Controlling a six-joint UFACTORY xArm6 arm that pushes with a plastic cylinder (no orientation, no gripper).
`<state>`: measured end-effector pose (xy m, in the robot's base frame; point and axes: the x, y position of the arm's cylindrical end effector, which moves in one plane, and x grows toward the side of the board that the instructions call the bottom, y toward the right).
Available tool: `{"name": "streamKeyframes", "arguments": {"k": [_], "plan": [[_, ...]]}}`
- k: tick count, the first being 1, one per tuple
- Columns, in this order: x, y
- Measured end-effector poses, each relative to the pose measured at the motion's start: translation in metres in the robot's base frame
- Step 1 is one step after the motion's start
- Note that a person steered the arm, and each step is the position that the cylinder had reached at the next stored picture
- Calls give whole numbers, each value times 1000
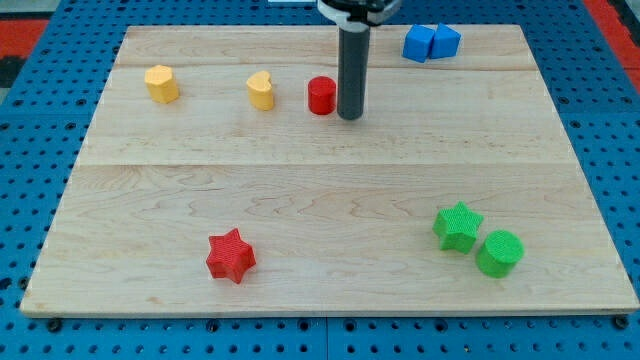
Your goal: Push the red star towards center left
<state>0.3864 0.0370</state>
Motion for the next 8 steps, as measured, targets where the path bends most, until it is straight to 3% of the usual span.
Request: {"name": "streamKeyframes", "arguments": {"k": [1, 2, 3, 4, 5, 6, 7, 8], "plan": [[130, 3], [206, -25], [219, -78], [185, -147], [121, -135], [112, -123], [165, -115], [180, -218]]}}
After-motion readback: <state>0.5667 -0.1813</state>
